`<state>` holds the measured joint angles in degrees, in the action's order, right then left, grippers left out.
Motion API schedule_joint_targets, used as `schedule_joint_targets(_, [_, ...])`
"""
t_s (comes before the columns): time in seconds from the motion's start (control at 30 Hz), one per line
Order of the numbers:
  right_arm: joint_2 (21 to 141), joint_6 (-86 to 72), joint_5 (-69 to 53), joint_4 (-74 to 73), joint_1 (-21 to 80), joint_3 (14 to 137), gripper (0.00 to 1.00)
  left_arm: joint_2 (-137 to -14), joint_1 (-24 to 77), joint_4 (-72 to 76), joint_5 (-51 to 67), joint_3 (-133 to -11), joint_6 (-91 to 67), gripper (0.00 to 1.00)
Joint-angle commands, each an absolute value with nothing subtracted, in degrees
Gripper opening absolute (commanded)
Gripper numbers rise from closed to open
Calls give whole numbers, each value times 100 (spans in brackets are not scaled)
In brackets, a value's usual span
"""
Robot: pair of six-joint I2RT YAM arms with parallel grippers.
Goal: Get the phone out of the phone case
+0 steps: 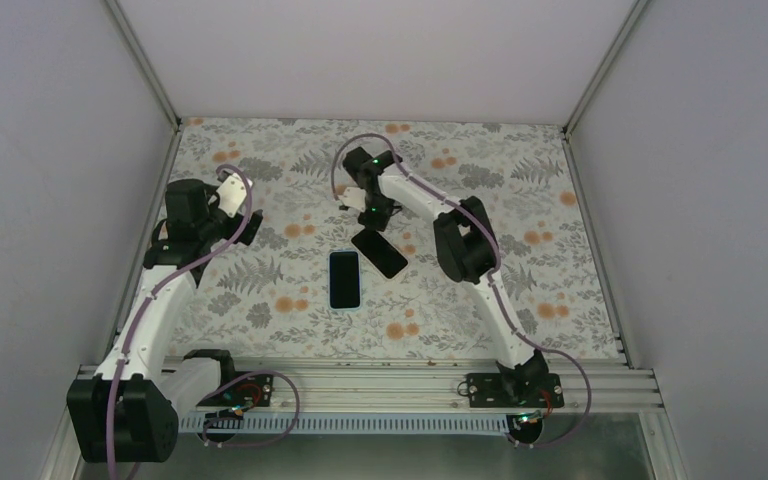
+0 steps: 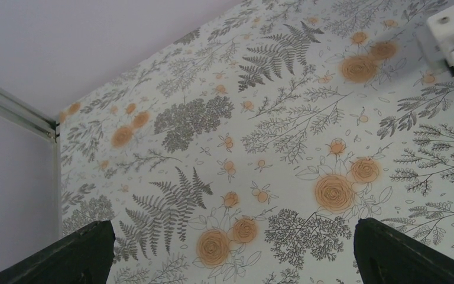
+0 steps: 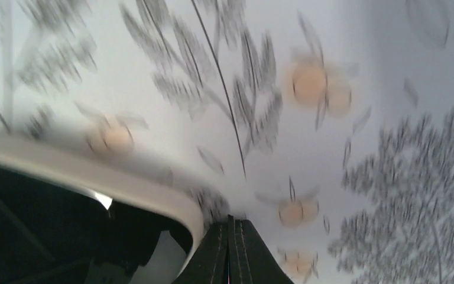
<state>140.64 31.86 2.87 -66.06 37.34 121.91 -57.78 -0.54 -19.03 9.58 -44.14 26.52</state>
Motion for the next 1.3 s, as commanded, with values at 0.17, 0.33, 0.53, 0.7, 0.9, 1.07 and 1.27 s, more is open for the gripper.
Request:
schedule_joint_targets(0.17, [13524, 2606, 280, -5340, 3878, 11585, 45, -5680, -92, -1927, 725, -4291, 2871, 100])
schedule_joint_targets(0.33, [12396, 2580, 33, -5505, 3821, 10480, 100, -5791, -105, -1839, 824, -4254, 2853, 100])
schedule_joint_targets(0.53, [11589, 2547, -102, -5441, 3929, 9421, 100, -5989, -105, -1729, 986, -4293, 2705, 100])
schedule_joint_targets(0.7, [11295, 2369, -189, -5318, 4179, 8681, 100, -5980, -104, -1752, 1013, -4273, 2753, 100])
schedule_joint_targets(0.9, [11341, 2085, 119, -4897, 4533, 8116, 100, -6089, -105, -1748, 902, -4297, 2740, 100])
schedule_joint_targets(1.07, [11553, 2041, -85, -4983, 4659, 8252, 100, -6108, -101, -1734, 949, -4262, 2699, 100])
schedule_joint_targets(1.27, [11691, 1985, 474, -4811, 4675, 8250, 100, -6147, -104, -1688, 829, -4184, 2693, 100])
